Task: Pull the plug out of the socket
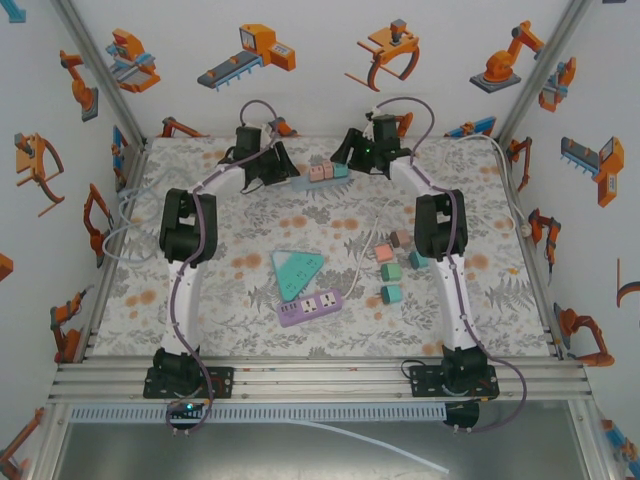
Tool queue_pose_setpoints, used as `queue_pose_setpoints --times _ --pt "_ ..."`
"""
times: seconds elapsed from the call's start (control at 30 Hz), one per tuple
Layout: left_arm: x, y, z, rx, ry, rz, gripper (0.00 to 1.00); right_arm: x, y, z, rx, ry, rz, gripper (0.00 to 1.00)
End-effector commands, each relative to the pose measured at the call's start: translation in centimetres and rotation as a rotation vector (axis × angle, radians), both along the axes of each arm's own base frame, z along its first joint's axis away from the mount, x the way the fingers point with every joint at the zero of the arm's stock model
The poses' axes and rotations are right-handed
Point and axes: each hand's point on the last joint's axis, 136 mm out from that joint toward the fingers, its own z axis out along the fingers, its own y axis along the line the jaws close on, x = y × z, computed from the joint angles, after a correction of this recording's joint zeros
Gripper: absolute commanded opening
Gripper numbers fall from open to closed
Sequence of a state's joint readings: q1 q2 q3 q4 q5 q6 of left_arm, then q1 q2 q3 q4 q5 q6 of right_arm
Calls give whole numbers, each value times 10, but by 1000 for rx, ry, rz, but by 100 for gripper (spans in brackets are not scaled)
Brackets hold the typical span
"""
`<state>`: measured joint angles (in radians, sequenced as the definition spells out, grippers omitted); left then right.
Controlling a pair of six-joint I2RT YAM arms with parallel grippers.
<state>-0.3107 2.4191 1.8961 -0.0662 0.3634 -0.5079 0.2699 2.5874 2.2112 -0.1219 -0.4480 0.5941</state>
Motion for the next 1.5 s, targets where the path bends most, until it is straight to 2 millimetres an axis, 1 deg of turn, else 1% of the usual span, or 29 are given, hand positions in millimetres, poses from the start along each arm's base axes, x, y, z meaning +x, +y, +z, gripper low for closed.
queue_pose_setpoints --times 0.0,0.1,0.17,0.3,0.43,0.47,0.53,0.63,0.77,0.87,0.9,0.97,1.03,1.13,1.23,1.37,1.47 --pt "-10 -14 -3 -60 50 -84 49 -11 8 3 54 33 37 58" --pt "-22 -19 -6 -85 70 -108 45 -22 9 -1 65 52 50 57" --pt "-30 -14 -5 -73 65 -94 43 -30 10 -2 79 78 58 56" --pt "-49 -3 0 -62 76 -76 41 -55 20 -4 103 138 83 55" --pt "-71 2 3 -71 115 -83 40 -83 29 0 94 180 91 56" --pt "-77 3 6 -79 121 -83 40 -91 29 -1 89 194 85 56" --pt "-89 6 6 -83 139 -79 40 -106 32 2 90 207 83 56" --pt "-109 15 6 -74 159 -62 40 -129 31 3 93 227 57 56" --pt "-139 25 -2 -57 187 -36 40 -159 31 5 122 249 41 56" --pt "-162 29 -3 -63 199 -25 41 -179 30 7 118 248 42 56" --pt "-170 32 -5 -61 203 -14 40 -183 30 7 115 247 45 56" --pt "-180 35 -2 -62 200 -7 40 -189 30 9 113 255 52 56" --pt "-186 39 -3 -40 198 11 41 -191 29 14 107 241 60 57" --pt "-186 45 -1 -14 177 29 43 -187 24 25 52 192 59 58" --pt "-181 46 8 -3 145 31 46 -183 20 46 -2 110 78 59" --pt "-178 43 24 1 96 1 47 -181 13 88 -108 -101 138 60" --pt "-180 36 39 7 47 -49 47 -186 12 116 -197 -271 228 61"
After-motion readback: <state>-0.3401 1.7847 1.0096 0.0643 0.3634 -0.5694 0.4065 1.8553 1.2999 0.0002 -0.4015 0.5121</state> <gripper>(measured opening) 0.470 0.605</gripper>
